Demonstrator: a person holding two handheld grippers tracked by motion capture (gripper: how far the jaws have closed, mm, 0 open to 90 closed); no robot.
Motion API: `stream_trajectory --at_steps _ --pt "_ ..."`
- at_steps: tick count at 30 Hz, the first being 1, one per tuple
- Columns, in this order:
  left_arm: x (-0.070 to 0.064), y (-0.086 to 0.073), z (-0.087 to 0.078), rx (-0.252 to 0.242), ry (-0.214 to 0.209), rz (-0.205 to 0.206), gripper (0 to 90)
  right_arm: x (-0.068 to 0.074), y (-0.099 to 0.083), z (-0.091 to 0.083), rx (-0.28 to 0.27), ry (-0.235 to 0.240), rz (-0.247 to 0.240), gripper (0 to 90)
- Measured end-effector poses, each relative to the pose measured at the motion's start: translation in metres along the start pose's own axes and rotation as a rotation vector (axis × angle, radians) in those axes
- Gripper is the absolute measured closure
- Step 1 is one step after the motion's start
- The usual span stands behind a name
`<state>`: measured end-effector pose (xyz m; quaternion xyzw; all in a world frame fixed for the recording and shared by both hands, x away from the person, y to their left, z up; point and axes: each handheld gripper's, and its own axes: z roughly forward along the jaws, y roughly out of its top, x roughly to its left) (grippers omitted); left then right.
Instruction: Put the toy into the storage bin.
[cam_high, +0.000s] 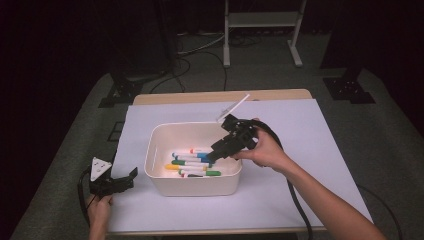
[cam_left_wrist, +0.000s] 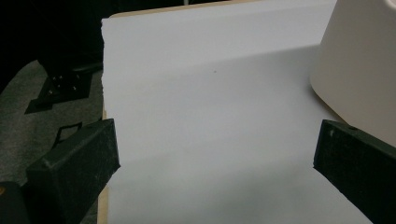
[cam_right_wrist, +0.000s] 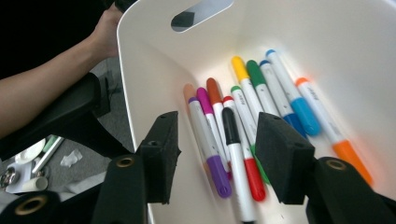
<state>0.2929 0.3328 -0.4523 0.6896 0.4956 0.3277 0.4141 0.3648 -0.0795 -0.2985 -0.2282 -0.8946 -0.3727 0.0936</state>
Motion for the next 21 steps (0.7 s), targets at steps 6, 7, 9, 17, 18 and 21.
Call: stream_trajectory --at_steps 6,7,9,17,18,21 --pt "-0.001 0.0 0.001 0.004 0.001 0.005 0.0 -0.011 -0.02 -0.031 -0.056 -0.034 0.023 41.9" --pt "-0.002 0.0 0.001 0.005 0.003 0.005 0.0 -0.012 -0.023 -0.035 -0.062 -0.036 0.032 41.6" --pt "-0.001 0.0 0.001 0.007 0.003 0.004 0.0 -0.014 -0.028 -0.043 -0.075 -0.044 0.038 40.9" --pt "-0.002 0.0 0.0 0.002 0.006 0.011 0.0 -0.021 -0.053 -0.075 -0.135 -0.096 0.076 38.8" --pt "-0.002 0.0 0.0 0.001 0.005 0.013 0.0 -0.022 -0.057 -0.078 -0.14 -0.101 0.081 38.9" --pt "-0.001 0.0 0.0 0.001 0.005 0.005 0.0 -0.029 -0.072 -0.085 -0.147 -0.125 0.111 38.8"
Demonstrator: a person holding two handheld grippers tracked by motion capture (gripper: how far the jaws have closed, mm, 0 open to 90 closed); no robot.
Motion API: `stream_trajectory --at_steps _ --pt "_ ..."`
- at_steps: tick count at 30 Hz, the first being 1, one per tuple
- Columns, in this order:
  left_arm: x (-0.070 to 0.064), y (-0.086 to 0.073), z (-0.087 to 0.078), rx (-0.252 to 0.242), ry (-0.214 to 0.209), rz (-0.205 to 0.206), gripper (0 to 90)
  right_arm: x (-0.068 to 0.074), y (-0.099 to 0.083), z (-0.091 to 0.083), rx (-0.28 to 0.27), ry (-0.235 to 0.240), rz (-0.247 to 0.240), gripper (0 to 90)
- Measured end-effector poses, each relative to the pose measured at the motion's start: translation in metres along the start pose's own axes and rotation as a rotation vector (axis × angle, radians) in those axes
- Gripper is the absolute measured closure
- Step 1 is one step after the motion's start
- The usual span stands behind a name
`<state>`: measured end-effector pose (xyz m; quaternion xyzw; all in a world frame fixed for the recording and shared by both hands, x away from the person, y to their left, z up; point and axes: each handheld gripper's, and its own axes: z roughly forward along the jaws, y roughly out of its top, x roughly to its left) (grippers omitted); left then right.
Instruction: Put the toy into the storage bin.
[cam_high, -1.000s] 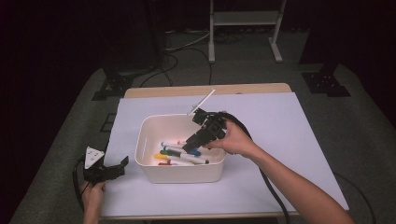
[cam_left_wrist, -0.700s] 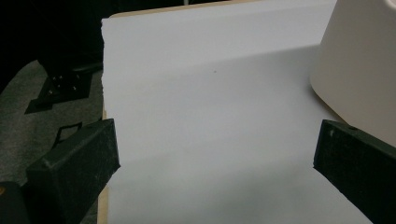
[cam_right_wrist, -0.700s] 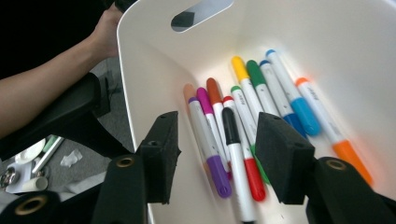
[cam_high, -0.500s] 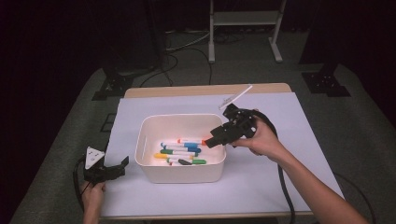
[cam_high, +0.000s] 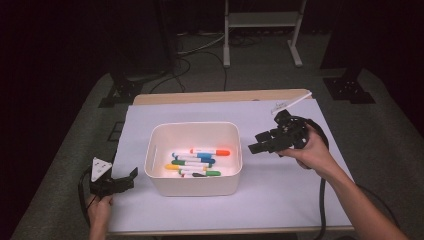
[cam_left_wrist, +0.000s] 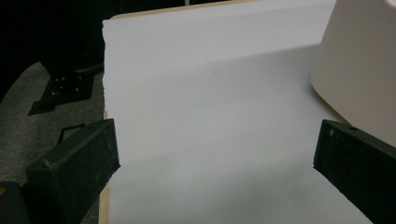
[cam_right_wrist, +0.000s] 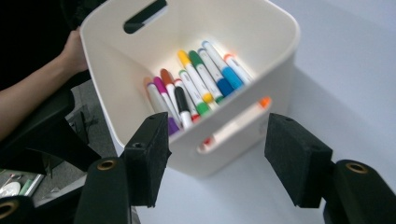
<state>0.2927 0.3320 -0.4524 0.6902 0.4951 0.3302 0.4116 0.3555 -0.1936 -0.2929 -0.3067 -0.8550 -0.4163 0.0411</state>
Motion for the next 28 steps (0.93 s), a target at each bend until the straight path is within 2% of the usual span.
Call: stream_trajectory --at_steps 6,16,17,18,19,20,23,24,27,28 --pt "-0.001 0.0 0.001 -0.001 -0.001 0.005 0.0 -0.014 -0.022 -0.005 -0.001 -0.025 0.05 38.4" --pt "-0.001 0.0 0.0 -0.006 0.0 0.006 0.0 -0.035 -0.073 -0.004 -0.01 -0.064 0.129 36.8" --pt "-0.001 0.0 0.0 -0.008 0.001 0.007 0.0 -0.035 -0.073 -0.004 -0.01 -0.064 0.129 36.8" --pt "-0.001 0.0 0.0 -0.01 0.002 0.006 0.0 -0.04 -0.084 -0.005 -0.011 -0.066 0.151 36.6" --pt "-0.001 0.0 0.0 -0.011 0.002 0.005 0.0 -0.04 -0.084 -0.005 -0.011 -0.066 0.151 36.6" --pt "-0.001 0.0 0.0 -0.01 0.001 0.007 0.0 -0.044 -0.094 -0.006 -0.015 -0.078 0.162 36.2" --pt "-0.001 0.0 0.0 -0.01 0.001 0.008 0.0 -0.046 -0.104 -0.007 -0.018 -0.077 0.182 36.0" --pt "-0.001 0.0 0.0 -0.01 0.001 0.008 0.0 -0.049 -0.117 -0.007 -0.023 -0.087 0.203 35.3" --pt "-0.001 0.0 -0.001 -0.012 0.003 0.007 0.0 -0.05 -0.126 -0.007 -0.026 -0.086 0.217 34.2" --pt "-0.001 0.0 -0.001 -0.013 0.003 0.005 0.0 -0.051 -0.137 -0.008 -0.031 -0.086 0.226 33.7"
